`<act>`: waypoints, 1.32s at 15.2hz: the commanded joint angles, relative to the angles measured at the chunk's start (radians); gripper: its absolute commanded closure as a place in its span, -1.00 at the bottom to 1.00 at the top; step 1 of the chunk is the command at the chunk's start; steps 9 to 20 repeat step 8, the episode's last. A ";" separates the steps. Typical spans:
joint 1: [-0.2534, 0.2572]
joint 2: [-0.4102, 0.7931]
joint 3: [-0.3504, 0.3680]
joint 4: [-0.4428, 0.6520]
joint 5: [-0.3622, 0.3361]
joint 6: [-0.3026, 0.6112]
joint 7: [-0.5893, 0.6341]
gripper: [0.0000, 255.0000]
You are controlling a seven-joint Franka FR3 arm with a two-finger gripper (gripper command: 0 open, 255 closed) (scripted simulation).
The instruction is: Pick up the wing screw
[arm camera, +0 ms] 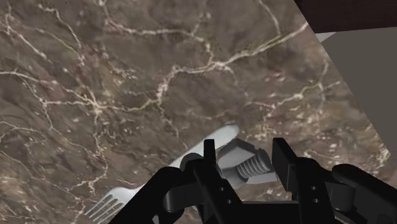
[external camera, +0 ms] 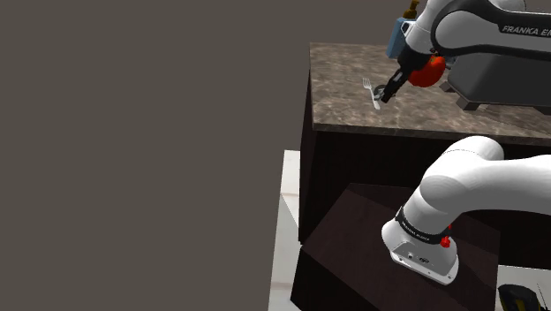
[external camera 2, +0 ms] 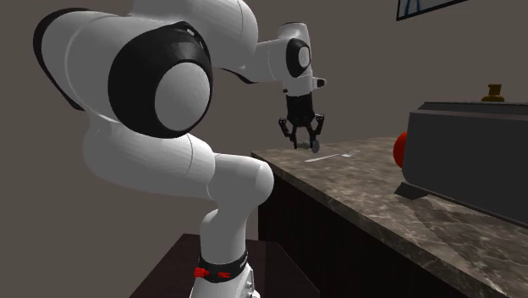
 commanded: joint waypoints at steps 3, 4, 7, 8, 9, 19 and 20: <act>0.009 0.009 0.016 0.057 0.017 -0.048 -0.003 1.00; 0.012 0.013 0.020 0.072 0.021 -0.059 -0.003 1.00; 0.016 0.021 0.027 0.104 0.028 -0.083 -0.005 1.00; 0.016 0.021 0.027 0.104 0.028 -0.083 -0.005 1.00; 0.016 0.021 0.027 0.104 0.028 -0.083 -0.005 1.00; 0.016 0.021 0.027 0.104 0.028 -0.083 -0.005 1.00; 0.016 0.021 0.027 0.104 0.028 -0.083 -0.005 1.00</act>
